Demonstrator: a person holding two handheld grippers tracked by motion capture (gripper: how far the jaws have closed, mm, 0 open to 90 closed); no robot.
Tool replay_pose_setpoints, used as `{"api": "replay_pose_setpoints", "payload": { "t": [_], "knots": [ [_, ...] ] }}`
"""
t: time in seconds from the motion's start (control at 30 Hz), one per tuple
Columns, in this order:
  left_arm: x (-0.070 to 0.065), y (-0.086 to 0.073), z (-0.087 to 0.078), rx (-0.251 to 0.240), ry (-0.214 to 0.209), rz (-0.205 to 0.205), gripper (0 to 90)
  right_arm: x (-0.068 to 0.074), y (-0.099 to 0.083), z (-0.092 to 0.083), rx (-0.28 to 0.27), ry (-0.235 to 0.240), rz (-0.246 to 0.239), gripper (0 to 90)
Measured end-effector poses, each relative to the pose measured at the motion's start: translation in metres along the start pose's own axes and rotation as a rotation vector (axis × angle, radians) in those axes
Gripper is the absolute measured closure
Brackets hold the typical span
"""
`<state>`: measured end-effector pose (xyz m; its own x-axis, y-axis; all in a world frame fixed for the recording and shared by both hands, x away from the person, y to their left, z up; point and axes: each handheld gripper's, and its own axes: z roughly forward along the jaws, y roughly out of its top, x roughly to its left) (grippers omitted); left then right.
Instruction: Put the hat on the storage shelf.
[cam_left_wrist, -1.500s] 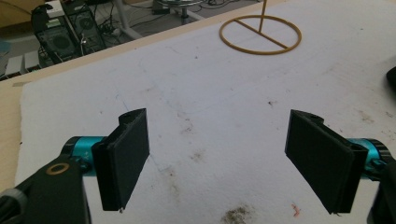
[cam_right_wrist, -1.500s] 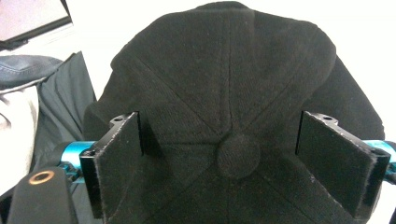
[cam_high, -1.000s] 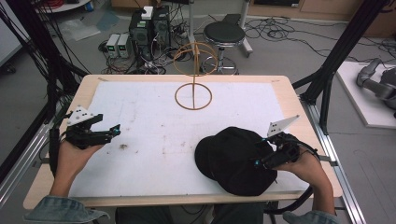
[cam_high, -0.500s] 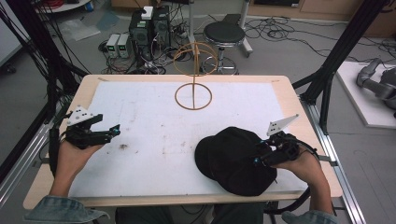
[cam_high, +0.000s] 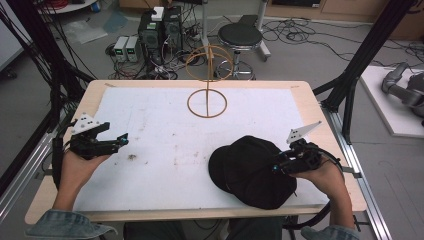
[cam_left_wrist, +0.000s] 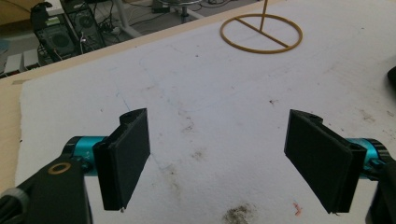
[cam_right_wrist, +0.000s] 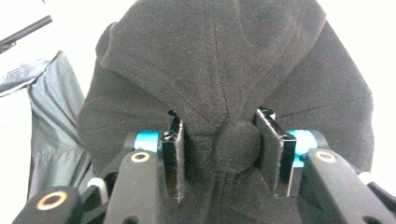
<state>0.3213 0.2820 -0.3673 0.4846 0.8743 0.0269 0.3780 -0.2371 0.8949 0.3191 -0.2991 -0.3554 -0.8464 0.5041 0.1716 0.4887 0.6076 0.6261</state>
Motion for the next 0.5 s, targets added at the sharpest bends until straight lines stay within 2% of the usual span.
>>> {"api": "replay_pose_setpoints", "payload": {
  "t": [0.13, 0.23, 0.3, 0.5],
  "knots": [
    [0.0003, 0.0002, -0.0004, 0.000, -0.001, 0.001, 22.7, 0.0010, 0.0002, -0.0020, -0.011, 0.003, -0.003, 63.6],
    [0.0003, 0.0003, -0.0006, -0.003, 0.001, 0.000, 22.8, 0.0013, 0.0010, -0.0042, -0.025, -0.011, -0.002, 64.8],
    [0.0006, 0.0005, -0.0011, -0.004, 0.002, 0.000, 22.7, 0.0012, 0.0021, -0.0062, -0.034, -0.017, 0.031, 65.3],
    [0.0015, 0.0000, -0.0012, -0.002, 0.003, -0.002, 22.7, 0.0036, 0.0047, -0.0088, -0.049, -0.029, 0.020, 66.4]
  ]
}}
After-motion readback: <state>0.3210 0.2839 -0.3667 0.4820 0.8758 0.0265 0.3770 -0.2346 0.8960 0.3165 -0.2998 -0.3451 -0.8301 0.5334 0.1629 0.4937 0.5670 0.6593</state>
